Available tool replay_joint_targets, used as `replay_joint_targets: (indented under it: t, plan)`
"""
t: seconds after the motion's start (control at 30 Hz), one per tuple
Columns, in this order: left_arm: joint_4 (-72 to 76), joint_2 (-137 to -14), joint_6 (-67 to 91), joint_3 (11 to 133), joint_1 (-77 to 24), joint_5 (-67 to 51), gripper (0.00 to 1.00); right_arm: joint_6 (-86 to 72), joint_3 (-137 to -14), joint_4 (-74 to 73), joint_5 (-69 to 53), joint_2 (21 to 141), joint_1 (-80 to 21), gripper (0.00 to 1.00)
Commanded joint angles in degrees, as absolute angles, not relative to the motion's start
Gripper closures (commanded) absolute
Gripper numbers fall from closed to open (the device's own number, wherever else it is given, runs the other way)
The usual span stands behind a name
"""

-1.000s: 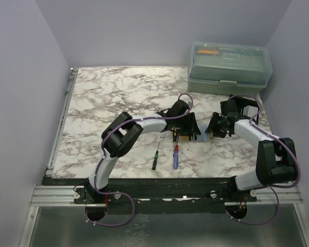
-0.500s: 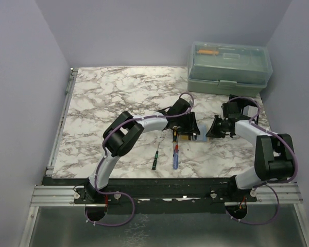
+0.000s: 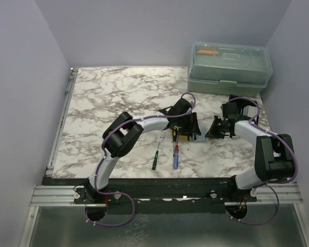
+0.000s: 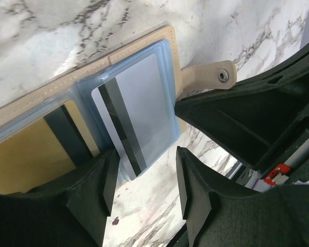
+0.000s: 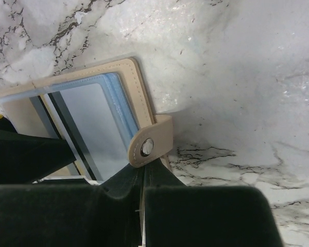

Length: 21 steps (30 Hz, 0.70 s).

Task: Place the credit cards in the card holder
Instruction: Insert the credit card into the card holder.

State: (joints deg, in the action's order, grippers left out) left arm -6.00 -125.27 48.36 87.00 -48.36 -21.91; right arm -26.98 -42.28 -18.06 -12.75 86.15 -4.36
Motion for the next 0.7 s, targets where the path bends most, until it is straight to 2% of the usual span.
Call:
replay_joint_targets:
  t: [0.0,0.23,0.43,0.57,0.67]
  plan:
    - [-12.33,-129.69,47.06,92.36,-51.89,-19.93,0.46,-27.26,-40.94,-17.89,-15.51,85.89,-4.04,0.98]
    - [-15.89,-126.54,42.74,92.13,-50.73,-17.13,0.39,-27.76,-40.58,-19.08,-12.46,84.96,-3.74,0.97]
    - [-18.75,-122.01,37.99,91.53,-48.61,-19.69,0.31,-27.20,-41.87,-22.19,-8.23,83.09,-3.60,0.81]
    - [-18.90,-119.89,39.15,90.92,-47.61,-22.99,0.32,-27.07,-42.11,-22.21,-9.46,81.90,-3.60,0.75]
    - [-18.68,-119.89,39.73,90.44,-47.54,-23.65,0.44,-26.60,-41.84,-21.45,-10.96,80.82,-3.60,0.68]
